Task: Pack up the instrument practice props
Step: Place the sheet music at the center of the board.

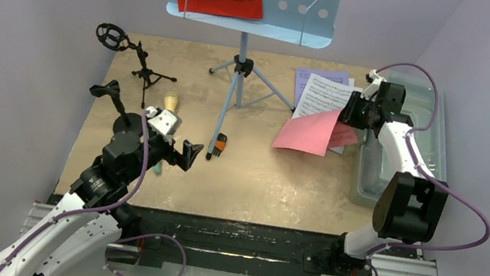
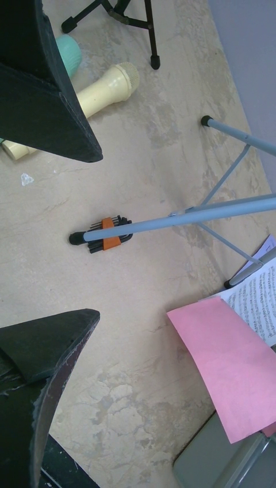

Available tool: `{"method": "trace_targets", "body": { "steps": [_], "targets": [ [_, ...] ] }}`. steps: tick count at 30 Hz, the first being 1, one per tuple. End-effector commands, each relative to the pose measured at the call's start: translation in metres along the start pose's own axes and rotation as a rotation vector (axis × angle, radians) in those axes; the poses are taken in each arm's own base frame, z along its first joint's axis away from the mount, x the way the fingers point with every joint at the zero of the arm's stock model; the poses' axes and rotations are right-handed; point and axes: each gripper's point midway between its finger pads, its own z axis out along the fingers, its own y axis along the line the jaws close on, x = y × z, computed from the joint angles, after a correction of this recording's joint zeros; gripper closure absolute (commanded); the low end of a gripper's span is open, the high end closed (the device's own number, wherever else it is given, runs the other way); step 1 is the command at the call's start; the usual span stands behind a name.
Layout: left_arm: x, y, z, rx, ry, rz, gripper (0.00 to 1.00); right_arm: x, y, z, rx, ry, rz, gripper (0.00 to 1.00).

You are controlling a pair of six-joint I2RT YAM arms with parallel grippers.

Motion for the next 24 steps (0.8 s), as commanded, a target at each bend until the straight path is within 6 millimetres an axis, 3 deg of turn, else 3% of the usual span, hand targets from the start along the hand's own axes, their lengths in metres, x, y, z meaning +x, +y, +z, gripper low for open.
{"method": "trace_targets", "body": {
  "steps": [1, 4, 10, 15, 18, 24],
  "targets": [
    [-0.009, 0.000, 0.002, 0.007, -0.041, 0.011, 0.00, -0.016, -0.001, 0.003, -0.018, -0.018, -0.062, 0.73],
    [-0.009, -0.001, 0.002, 0.008, -0.040, 0.011, 0.00, -0.016, 0.008, 0.004, -0.065, -0.004, -0.048, 1.00],
    [-0.009, 0.000, 0.002, 0.006, -0.040, 0.011, 0.00, -0.015, 0.040, -0.011, -0.228, 0.047, 0.140, 1.00],
    [-0.008, 0.000, 0.003, 0.005, -0.035, 0.011, 0.00, -0.044, 0.033, -0.041, -0.229, -0.020, 0.303, 1.00],
    [-0.008, 0.000, 0.003, 0.005, -0.035, 0.011, 0.00, -0.052, 0.021, -0.045, -0.173, -0.033, 0.440, 1.00],
    [-0.007, 0.000, 0.003, 0.003, -0.032, 0.011, 0.00, -0.056, 0.018, -0.050, -0.135, -0.043, 0.578, 1.00]
  ]
}}
